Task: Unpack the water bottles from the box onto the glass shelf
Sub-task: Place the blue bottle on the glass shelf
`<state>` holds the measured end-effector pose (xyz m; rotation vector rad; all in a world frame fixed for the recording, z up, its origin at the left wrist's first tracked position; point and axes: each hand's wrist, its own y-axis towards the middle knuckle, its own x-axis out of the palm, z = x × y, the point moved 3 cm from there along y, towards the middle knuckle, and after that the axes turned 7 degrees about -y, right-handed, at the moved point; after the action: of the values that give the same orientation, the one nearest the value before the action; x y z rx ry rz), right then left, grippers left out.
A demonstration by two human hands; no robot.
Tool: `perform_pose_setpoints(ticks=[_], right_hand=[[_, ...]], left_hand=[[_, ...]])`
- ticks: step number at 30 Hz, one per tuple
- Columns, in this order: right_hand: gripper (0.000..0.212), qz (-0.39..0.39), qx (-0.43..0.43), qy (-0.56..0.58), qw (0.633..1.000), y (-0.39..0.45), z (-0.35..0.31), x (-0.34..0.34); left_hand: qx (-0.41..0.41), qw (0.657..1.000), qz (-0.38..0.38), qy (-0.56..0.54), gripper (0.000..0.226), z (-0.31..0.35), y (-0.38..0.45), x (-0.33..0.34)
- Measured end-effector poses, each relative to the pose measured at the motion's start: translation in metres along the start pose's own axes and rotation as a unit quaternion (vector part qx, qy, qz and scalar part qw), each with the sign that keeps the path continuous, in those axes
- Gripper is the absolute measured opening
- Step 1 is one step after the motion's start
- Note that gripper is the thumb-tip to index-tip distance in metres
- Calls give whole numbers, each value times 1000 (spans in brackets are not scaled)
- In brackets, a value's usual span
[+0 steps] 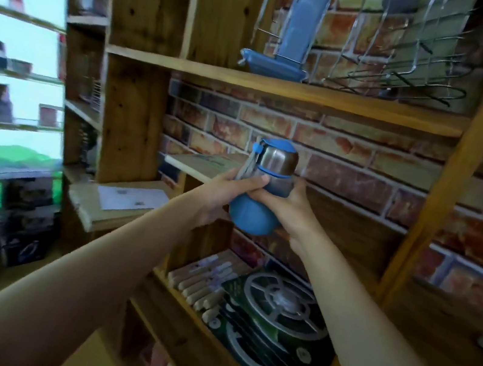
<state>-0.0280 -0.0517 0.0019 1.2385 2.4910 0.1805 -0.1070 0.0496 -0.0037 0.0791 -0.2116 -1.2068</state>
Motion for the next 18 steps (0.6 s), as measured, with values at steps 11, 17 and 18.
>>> perform_pose_setpoints(ticks=[11,17,18], right_hand=[[61,-285,-63,17,956,-78,-58,213],[63,-400,-116,19,909,-106,-101,333],[65,-418,-124,11,900,-109,-108,354]], left_hand=[[25,968,247,-16,37,28,-192,-158],[71,935,348,2,54,53,-282,-253],[75,928,365,-5,50,57,-297,-269]])
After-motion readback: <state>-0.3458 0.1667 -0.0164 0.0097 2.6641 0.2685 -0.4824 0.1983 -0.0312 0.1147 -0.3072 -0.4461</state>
